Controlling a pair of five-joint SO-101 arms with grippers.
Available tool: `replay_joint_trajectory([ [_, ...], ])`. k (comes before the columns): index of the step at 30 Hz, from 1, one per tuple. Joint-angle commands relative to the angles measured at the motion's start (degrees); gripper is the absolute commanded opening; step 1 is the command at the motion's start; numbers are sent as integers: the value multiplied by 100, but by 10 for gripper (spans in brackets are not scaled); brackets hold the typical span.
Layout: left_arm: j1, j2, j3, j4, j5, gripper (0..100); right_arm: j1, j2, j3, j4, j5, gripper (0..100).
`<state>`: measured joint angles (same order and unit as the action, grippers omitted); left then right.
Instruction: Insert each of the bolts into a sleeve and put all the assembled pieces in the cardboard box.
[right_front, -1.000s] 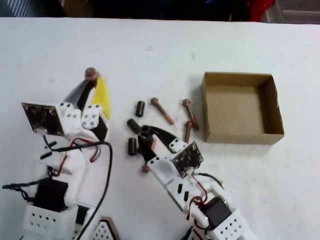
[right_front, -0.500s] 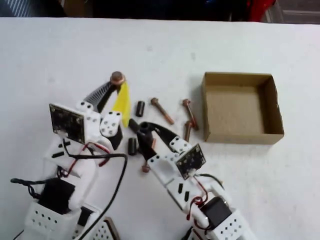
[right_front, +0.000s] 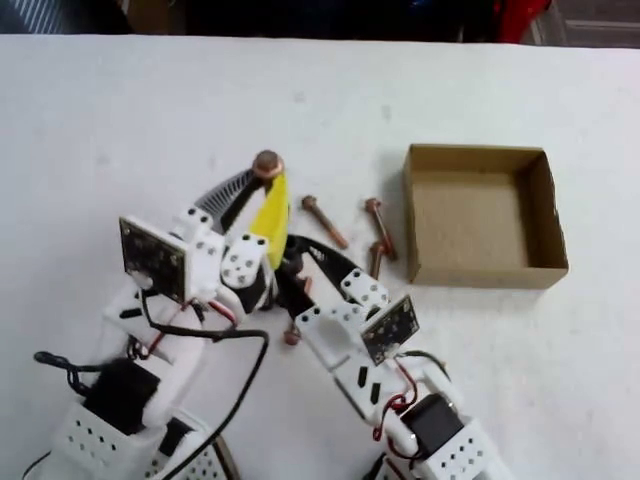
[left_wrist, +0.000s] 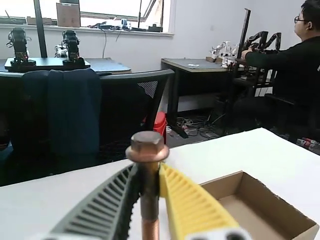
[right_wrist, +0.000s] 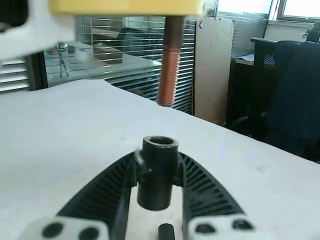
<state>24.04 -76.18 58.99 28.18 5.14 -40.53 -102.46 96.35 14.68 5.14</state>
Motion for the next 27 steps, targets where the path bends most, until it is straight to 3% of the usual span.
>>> replay_joint_trajectory([
  [1, 110, -4, -35, -193, 0, 23, -13, -57, 53, -171, 44, 18],
  [21, 215, -22, -97, -149, 9, 23, -4, -57, 53, -374, 44, 18],
  [27, -48, -716, -563, -149, -26, 23, -4, -57, 53, -180, 44, 18],
])
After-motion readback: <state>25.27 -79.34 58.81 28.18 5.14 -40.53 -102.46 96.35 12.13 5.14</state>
